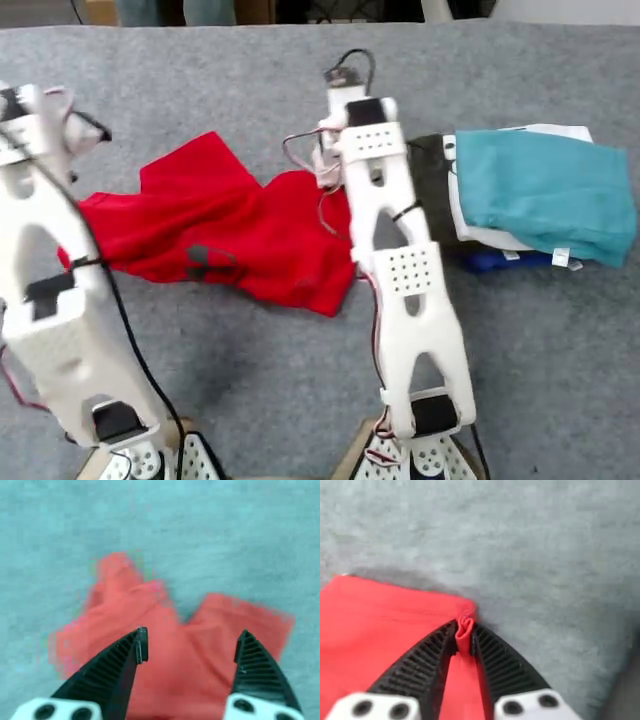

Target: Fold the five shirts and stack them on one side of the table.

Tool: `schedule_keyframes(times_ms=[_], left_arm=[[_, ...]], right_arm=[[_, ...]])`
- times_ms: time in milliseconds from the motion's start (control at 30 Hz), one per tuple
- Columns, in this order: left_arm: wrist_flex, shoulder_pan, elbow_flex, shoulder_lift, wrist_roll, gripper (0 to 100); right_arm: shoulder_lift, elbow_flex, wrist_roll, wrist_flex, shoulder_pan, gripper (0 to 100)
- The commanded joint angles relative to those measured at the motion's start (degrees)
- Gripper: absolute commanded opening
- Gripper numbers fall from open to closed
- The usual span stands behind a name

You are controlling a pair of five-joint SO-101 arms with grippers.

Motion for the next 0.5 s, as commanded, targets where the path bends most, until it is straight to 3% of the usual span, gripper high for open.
schedule_keyframes(times_ms=[0, 233, 467], left_arm=[[-0.4, 2.2, -10.0, 7.3, 3.8, 25], [13.4, 0.3, -26.9, 24.4, 13.6, 25], [13.4, -2.0, -30.8, 30.3, 15.0, 25]], right_arm=[[1.3, -2.6, 0.5, -2.3, -0.9, 1.5], [3.8, -2.6, 0.5, -5.2, 0.0, 1.5], [4.0, -2.6, 0.6, -5.6, -0.1, 1.5]])
